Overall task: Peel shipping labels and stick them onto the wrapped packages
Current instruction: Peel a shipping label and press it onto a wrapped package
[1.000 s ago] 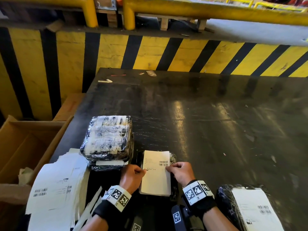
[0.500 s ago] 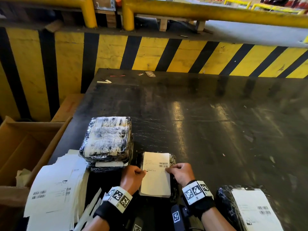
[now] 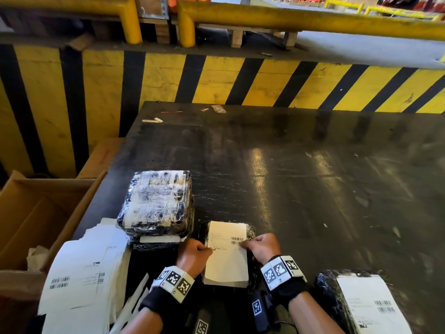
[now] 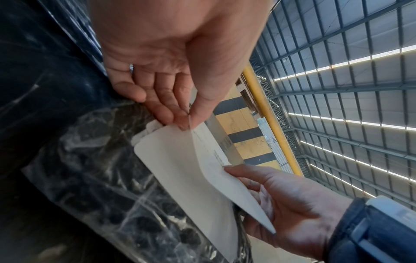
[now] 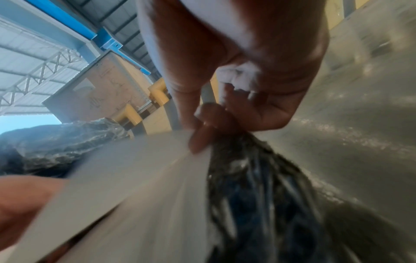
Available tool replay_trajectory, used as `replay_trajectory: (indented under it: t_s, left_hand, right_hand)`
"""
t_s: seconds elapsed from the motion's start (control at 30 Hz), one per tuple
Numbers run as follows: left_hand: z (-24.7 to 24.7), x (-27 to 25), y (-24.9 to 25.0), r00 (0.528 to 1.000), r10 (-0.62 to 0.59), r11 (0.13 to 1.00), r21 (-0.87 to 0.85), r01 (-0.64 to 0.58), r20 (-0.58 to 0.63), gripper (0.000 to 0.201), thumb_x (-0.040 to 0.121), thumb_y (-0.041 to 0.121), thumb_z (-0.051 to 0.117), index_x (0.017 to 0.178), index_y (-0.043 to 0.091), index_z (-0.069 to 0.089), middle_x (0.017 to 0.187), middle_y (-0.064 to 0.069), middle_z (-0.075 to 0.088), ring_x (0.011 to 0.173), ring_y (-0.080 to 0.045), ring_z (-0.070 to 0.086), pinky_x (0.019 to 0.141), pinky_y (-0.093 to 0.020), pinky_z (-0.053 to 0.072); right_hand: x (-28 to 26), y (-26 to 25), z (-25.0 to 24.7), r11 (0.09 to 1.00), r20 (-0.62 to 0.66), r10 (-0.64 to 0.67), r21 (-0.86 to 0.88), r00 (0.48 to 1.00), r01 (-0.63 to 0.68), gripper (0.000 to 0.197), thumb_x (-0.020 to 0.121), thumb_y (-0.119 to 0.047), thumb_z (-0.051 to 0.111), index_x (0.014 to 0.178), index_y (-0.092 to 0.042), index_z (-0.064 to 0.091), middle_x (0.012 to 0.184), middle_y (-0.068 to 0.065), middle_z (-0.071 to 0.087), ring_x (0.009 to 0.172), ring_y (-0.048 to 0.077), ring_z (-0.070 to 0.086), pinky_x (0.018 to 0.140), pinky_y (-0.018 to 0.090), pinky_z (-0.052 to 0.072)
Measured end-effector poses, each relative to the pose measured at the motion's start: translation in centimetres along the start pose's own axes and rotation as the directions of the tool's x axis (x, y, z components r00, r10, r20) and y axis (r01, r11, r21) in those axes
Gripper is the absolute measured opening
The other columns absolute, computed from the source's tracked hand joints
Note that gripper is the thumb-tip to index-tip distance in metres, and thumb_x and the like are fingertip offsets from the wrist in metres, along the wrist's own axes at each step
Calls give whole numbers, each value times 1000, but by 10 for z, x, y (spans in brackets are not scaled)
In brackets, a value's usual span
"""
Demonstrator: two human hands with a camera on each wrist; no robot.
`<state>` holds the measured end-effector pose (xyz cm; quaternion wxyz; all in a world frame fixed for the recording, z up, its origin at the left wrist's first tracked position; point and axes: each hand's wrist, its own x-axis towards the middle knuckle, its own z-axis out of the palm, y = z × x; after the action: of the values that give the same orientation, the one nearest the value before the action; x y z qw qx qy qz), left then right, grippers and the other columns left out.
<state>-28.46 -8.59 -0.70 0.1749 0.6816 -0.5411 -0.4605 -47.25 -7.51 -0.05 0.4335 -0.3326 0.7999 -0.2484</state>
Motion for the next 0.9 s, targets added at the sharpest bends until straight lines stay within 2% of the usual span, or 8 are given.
replay_trajectory:
  t_s: [0.17, 0.23, 0.33, 0.5, 0.63, 0.73, 0.83, 0.9]
  left_hand:
    - [-1, 0, 3, 1000, -12, 999, 36, 11, 26, 21, 83, 18, 64, 73, 0, 69, 80, -6, 73, 74, -18, 69, 72, -30, 57]
    - [-1, 0, 6, 999, -23, 999, 43, 22, 34, 21, 85, 18, 63, 71, 3, 67, 78, -5, 71, 73, -16, 67, 65, -25, 54]
    - [-3, -1, 8, 999, -35, 998, 60, 33, 34, 25, 85, 18, 63, 62, 10, 60, 67, 0, 64, 63, -11, 60, 52, -18, 41]
    - [-7, -2, 10, 997, -38, 995, 98, 31, 73, 34, 87, 19, 62, 55, 15, 50, 59, 0, 58, 56, -10, 55, 53, -19, 39]
    - [-6, -2, 10, 994, -42, 992, 125, 29, 104, 26, 85, 22, 66, 64, 14, 54, 72, -3, 64, 65, -12, 60, 64, -24, 49]
    - [-9, -3, 11, 992, -58, 987, 157, 41, 111, 22, 84, 23, 69, 69, 13, 57, 72, 1, 62, 64, -9, 58, 53, -18, 42]
    - [-11, -5, 10, 989, -83, 982, 181, 59, 126, 16, 79, 21, 74, 79, 10, 62, 79, 0, 65, 72, -12, 61, 53, -17, 41]
    - [-11, -6, 7, 993, -76, 983, 173, 59, 95, 24, 75, 19, 78, 89, 8, 62, 88, -3, 67, 77, -14, 63, 54, -18, 41]
  right_hand:
    - [-1, -3, -2, 992, 18, -30, -120, 999, 32, 31, 73, -36, 79, 79, -7, 69, 72, 3, 70, 61, 14, 63, 52, 24, 47]
    - [-2, -2, -6, 990, 43, -23, -139, 999, 29, 33, 74, -39, 78, 73, -9, 65, 70, 3, 70, 55, 13, 62, 49, 22, 46]
    - [-4, 4, -10, 990, 64, -34, -133, 997, 42, 36, 72, -43, 78, 67, -12, 61, 67, 6, 73, 50, 12, 60, 49, 22, 46]
    - [-9, 16, -10, 983, 42, -99, -152, 994, 105, 34, 71, -39, 80, 67, -13, 58, 71, 3, 70, 61, 13, 63, 61, 29, 52]
    - [-19, 23, -12, 955, 90, -151, -242, 984, 169, 33, 69, -37, 81, 77, -13, 61, 77, -3, 67, 70, 9, 63, 59, 22, 48]
    - [-26, 28, -13, 947, 110, -167, -260, 980, 191, 36, 68, -38, 82, 79, -13, 58, 77, -2, 67, 70, 11, 62, 63, 25, 50]
    - [-30, 32, -13, 936, 124, -187, -280, 974, 215, 39, 66, -42, 82, 80, -16, 56, 82, -3, 66, 75, 12, 63, 65, 27, 51]
    - [-33, 32, -14, 925, 153, -192, -302, 970, 230, 41, 64, -43, 82, 82, -20, 54, 86, -5, 65, 77, 10, 62, 64, 24, 50]
